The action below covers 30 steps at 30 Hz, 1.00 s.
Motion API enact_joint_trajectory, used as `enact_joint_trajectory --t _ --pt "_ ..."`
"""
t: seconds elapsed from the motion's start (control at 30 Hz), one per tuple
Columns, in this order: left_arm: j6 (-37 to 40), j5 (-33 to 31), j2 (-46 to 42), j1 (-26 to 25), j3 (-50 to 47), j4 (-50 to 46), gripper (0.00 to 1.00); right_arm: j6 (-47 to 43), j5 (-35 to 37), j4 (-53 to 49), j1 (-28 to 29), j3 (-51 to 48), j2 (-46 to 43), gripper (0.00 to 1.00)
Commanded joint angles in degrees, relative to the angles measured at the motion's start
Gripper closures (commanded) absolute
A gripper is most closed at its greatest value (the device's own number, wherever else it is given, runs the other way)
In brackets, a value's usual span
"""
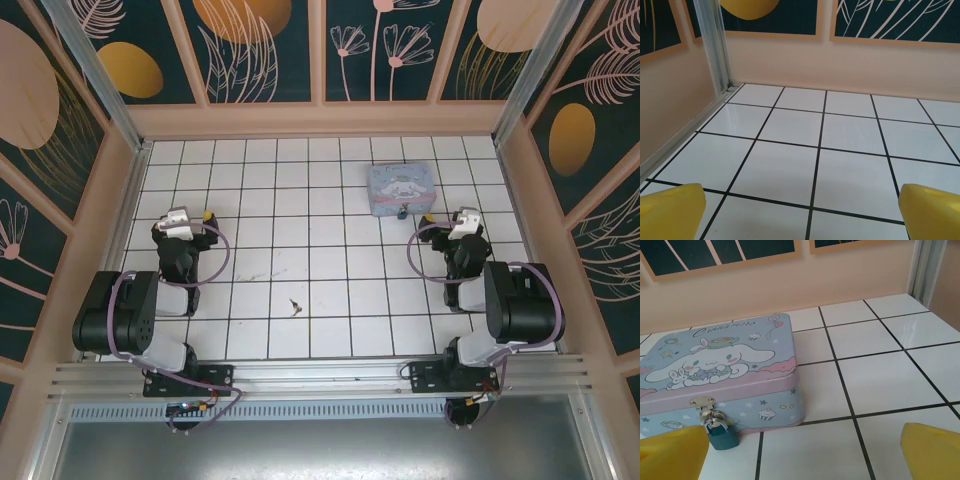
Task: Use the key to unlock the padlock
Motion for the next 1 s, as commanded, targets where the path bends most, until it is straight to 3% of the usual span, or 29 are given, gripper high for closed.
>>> enact_joint_trajectory --t 0.0,0.97 --pt "-0.59 0.77 -0.13 0.29 0.03 1.36 0.01 -0.75 -1.03 0.51 -0.31 1.09 0.24 0.01" --pt "-0.63 0.77 -0.01 0.26 0.13 1.27 0.01 -0.49 -1.63 0.53 -0.73 1.07 0.28 0.01"
